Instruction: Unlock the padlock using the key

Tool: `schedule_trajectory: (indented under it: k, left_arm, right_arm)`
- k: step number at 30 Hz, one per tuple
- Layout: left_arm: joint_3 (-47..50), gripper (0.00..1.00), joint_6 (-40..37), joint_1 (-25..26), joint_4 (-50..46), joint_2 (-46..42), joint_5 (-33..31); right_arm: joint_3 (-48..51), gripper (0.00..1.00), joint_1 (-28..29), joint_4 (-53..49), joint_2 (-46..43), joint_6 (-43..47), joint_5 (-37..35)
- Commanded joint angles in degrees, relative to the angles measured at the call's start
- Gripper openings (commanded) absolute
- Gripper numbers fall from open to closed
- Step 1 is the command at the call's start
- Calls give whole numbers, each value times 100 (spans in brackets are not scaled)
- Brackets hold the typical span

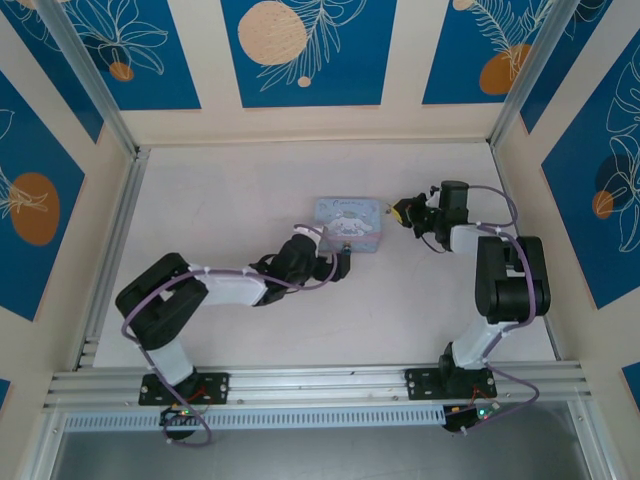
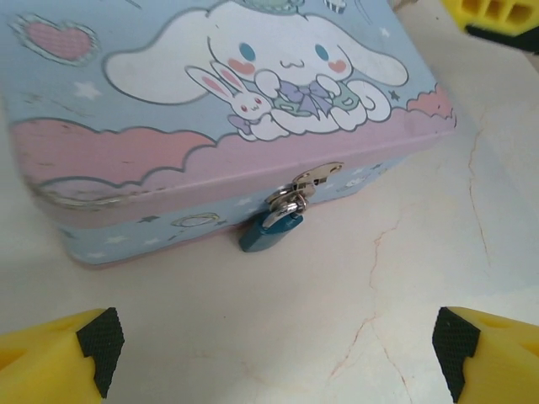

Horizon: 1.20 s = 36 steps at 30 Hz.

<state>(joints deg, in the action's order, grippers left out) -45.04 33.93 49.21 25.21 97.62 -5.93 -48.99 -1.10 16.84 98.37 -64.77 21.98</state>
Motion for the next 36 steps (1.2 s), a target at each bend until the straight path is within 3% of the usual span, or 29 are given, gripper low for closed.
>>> schedule_trajectory:
  k: [1,8,14,18,25,30,36]
  left_arm:
    - [189,96,-41,-87,-191,-351,-199]
    - [397,97,43,-113,-332,-699,-277]
    - [452,97,109,-123,-307,-719,-265]
    - [469,97,164,-131,-281,-667,-233]
    - [583,97,251,-134,-80,-558,-28]
    - [577,97,170,-126,36,-379,344]
    - [336,97,54,-131,107,144,527]
  right_arm:
    - [-220,0,-2,-142,237,-185,-412]
    - [-737,0,318,-276,804,-246,-610]
    - [-1089,0,1033,-324,988,-271,-677]
    - [-959,0,1209,-366,785,-228,-752]
    - [-406,0,892,-638,-199,32,-1139]
    - [-486,0,964,-866,-660,431,-762]
    - [-645,0,1322,-648,-494,557,-134]
